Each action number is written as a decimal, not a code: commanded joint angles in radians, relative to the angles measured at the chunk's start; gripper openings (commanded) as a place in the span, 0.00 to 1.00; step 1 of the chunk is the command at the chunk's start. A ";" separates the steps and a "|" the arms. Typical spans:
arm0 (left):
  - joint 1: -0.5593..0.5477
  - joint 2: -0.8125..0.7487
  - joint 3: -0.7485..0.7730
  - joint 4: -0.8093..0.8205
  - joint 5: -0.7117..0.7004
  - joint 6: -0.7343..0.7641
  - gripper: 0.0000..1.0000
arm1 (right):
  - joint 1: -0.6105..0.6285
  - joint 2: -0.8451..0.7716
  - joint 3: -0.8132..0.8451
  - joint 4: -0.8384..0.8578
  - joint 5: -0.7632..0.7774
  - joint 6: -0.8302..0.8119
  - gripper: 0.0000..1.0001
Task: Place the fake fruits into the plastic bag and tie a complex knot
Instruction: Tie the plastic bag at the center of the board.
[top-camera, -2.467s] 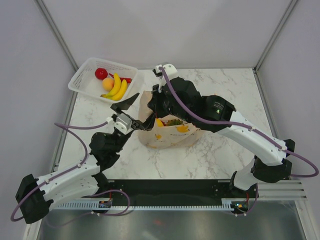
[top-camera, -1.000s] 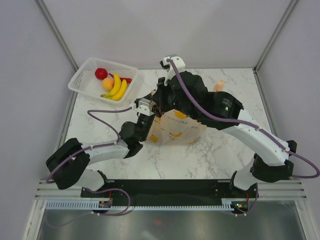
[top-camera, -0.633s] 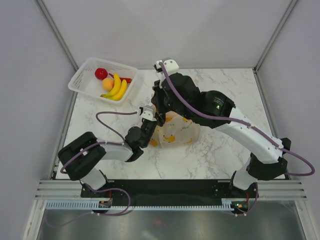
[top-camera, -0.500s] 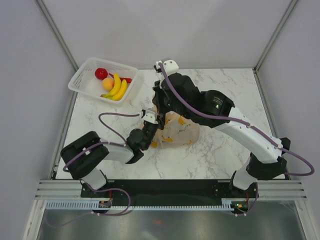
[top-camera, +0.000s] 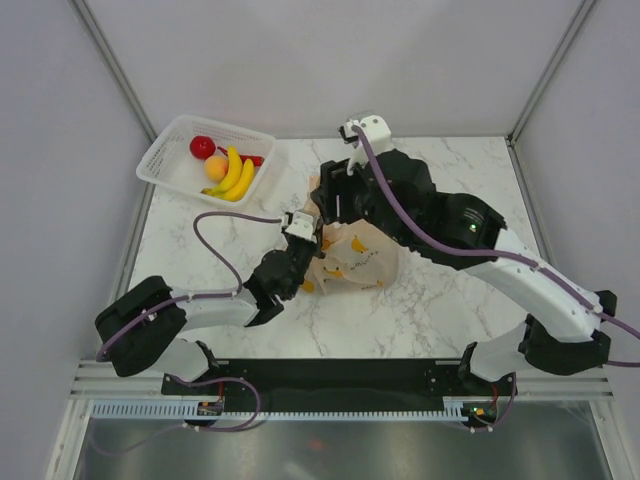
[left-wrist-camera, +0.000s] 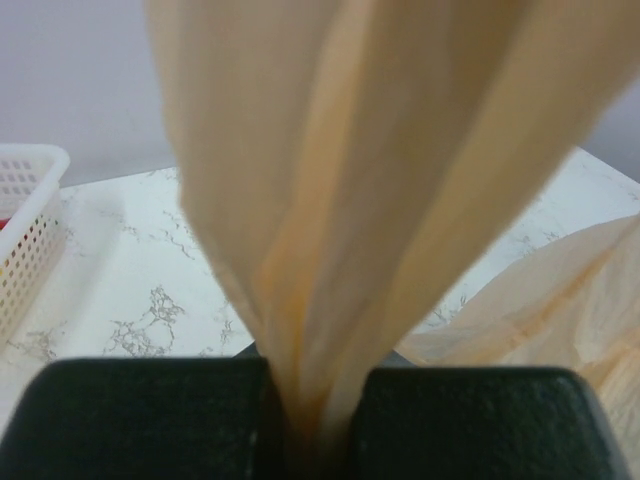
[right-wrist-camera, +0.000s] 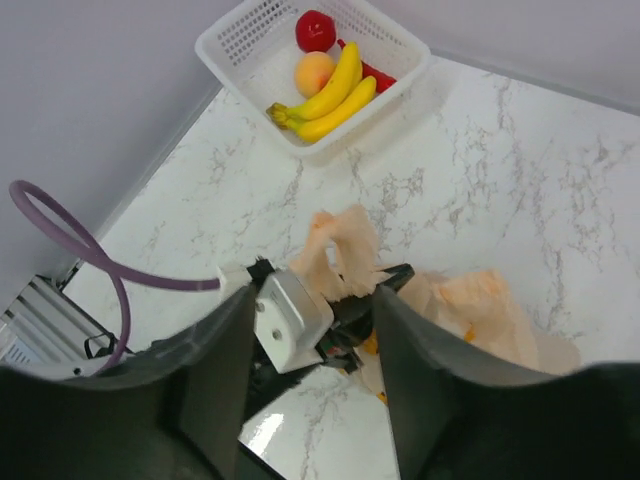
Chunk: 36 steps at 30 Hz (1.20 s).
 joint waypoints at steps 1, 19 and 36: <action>-0.001 -0.071 0.057 -0.159 -0.058 -0.093 0.02 | -0.001 -0.166 -0.095 0.109 0.118 -0.086 0.63; 0.001 -0.178 0.031 -0.222 -0.031 -0.202 0.02 | -0.063 -0.521 -0.896 0.552 0.124 -0.199 0.98; 0.001 -0.212 -0.001 -0.204 -0.018 -0.204 0.02 | -0.138 -0.354 -1.110 0.964 0.173 -0.158 0.98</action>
